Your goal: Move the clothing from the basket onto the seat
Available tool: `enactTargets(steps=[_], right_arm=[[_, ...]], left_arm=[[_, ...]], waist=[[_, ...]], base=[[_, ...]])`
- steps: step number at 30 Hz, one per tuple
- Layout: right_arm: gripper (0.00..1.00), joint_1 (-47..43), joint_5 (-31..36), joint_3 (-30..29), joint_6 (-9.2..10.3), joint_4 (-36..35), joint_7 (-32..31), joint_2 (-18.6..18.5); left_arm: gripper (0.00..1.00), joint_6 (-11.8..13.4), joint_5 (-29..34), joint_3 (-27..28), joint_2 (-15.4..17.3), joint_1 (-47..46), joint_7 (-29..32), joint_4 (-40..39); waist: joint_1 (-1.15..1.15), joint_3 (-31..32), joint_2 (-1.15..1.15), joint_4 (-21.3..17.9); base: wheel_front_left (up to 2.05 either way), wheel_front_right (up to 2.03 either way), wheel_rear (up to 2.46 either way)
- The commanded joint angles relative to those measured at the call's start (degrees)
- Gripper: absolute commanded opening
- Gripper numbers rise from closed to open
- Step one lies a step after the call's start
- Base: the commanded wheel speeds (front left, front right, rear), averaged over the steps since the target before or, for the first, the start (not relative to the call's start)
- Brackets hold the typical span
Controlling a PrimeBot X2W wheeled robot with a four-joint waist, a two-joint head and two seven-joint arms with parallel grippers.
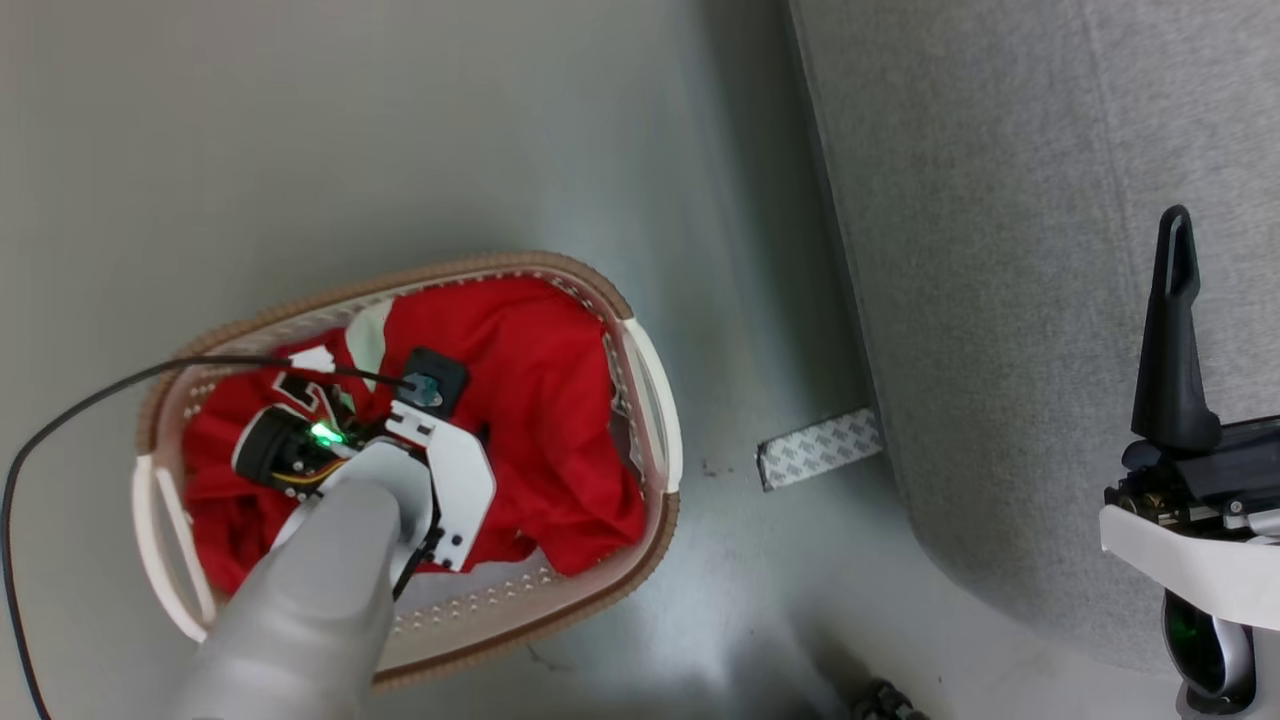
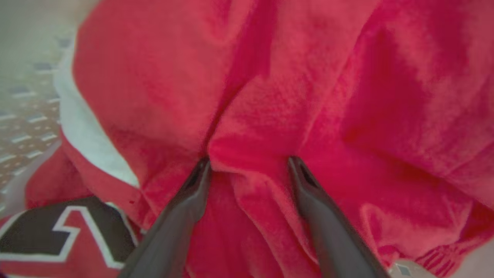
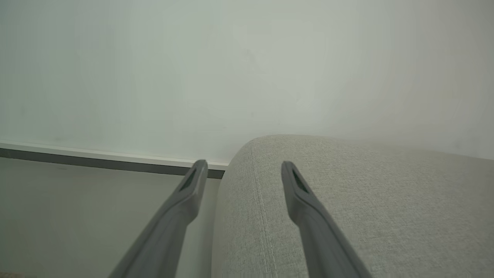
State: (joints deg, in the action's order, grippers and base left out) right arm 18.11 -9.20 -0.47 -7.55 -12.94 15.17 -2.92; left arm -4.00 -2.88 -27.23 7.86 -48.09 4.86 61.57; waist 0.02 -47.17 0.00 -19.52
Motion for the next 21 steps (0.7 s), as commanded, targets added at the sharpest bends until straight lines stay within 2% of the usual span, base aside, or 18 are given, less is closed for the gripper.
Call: enactTargets(steps=[1, 2, 3, 4, 10, 16, 21], right_arm=[[1.0, 0.8, -0.5, -0.2, 0.13, -0.3, 0.0, 0.0], [1.0, 0.8, -0.6, -0.4, 0.12, -0.2, 0.0, 0.0], [1.0, 0.8, -0.6, -0.7, 0.12, -0.1, 0.0, 0.0], [1.0, 0.8, -0.6, -0.9, 0.12, 0.2, 0.0, 0.0], [1.0, 0.4, -0.7, -0.8, 0.12, 2.5, 0.0, 0.0], [1.0, -2.9, 0.2, -1.7, 0.12, 6.1, 0.0, 0.0], [1.0, -6.7, 0.9, -1.9, 0.12, 9.0, 0.0, 0.0]], left_arm=[[1.0, -0.1, 1.2, -0.7, 0.4, -1.0, -1.2, 1.1], [0.72, -0.1, 1.4, -0.9, 0.4, -1.3, -1.6, 1.7], [0.25, 0.1, 1.3, -1.0, 0.2, -1.5, -2.3, 2.3], [0.0, 0.2, 1.2, -1.2, -0.1, -1.4, -3.1, 2.7], [0.0, -0.1, -1.0, -1.0, -1.8, 0.8, -8.8, 4.2], [0.0, -0.8, -5.0, 0.4, -3.8, 6.9, -14.8, 3.7], [0.0, -1.2, -8.1, 0.8, -4.7, 12.9, -16.6, 1.7]], waist=[[-0.02, -2.8, 0.0, -0.9], [-0.02, -2.9, 0.0, -0.8], [-0.02, -2.9, 0.0, -0.7], [-0.02, -2.6, 0.0, -0.5], [-0.02, 2.9, 0.0, 1.9], [-0.02, 14.7, 0.0, 5.8], [-0.02, 25.2, 0.0, 8.7]], base=[[0.0, 0.0, 0.0], [0.0, 0.0, 0.0], [0.0, 0.0, 0.0], [0.0, 0.0, 0.0], [0.0, 0.0, 0.0], [0.0, 0.0, 0.0], [0.0, 0.0, 0.0]])
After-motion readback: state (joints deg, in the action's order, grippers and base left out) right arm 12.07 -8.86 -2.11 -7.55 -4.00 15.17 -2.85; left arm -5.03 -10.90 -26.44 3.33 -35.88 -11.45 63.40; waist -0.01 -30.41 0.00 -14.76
